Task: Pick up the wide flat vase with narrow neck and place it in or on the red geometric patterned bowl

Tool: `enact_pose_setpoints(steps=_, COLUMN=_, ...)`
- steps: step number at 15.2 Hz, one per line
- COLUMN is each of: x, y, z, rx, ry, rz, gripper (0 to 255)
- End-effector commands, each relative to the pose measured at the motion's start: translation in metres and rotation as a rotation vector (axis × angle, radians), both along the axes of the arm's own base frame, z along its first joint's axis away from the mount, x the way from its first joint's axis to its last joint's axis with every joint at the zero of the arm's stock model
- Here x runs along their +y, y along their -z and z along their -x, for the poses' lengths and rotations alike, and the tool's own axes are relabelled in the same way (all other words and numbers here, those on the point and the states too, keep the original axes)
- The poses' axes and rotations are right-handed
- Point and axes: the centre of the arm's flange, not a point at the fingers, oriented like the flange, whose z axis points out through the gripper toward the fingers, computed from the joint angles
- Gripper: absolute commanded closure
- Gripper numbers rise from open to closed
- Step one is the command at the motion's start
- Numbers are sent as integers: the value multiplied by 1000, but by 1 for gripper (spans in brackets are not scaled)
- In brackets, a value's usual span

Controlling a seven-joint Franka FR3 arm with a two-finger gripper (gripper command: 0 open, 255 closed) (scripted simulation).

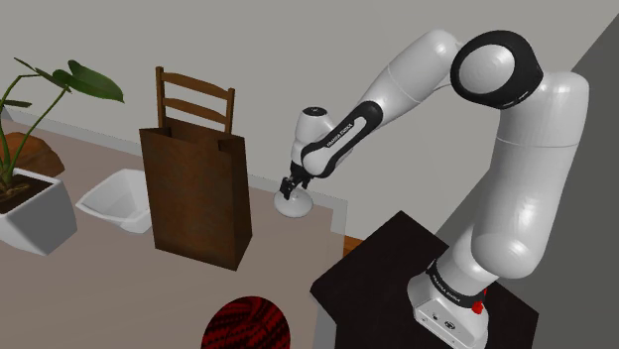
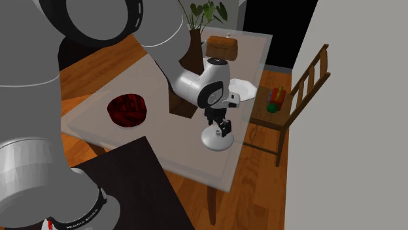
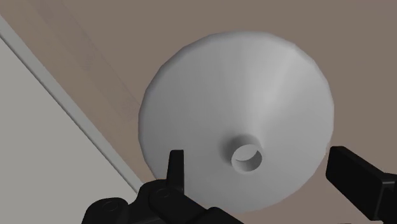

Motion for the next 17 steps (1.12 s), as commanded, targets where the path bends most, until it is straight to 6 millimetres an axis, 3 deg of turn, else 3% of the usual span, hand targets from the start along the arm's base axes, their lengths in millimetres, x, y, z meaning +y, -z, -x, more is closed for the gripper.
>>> enact_pose_setpoints(steps=1, x=-1, y=2, z=0, rx=0, ry=0, rz=0, gripper=0)
enact_pose_setpoints(steps=6, x=-1, y=2, z=0, rx=0, ry=0, rz=0, gripper=0)
enact_pose_setpoints(steps=7, x=-1, y=2, z=0, rx=0, ry=0, rz=0, gripper=255)
enact_pose_setpoints(steps=17, x=-1, y=-3, z=0, rx=0, ry=0, rz=0, gripper=255)
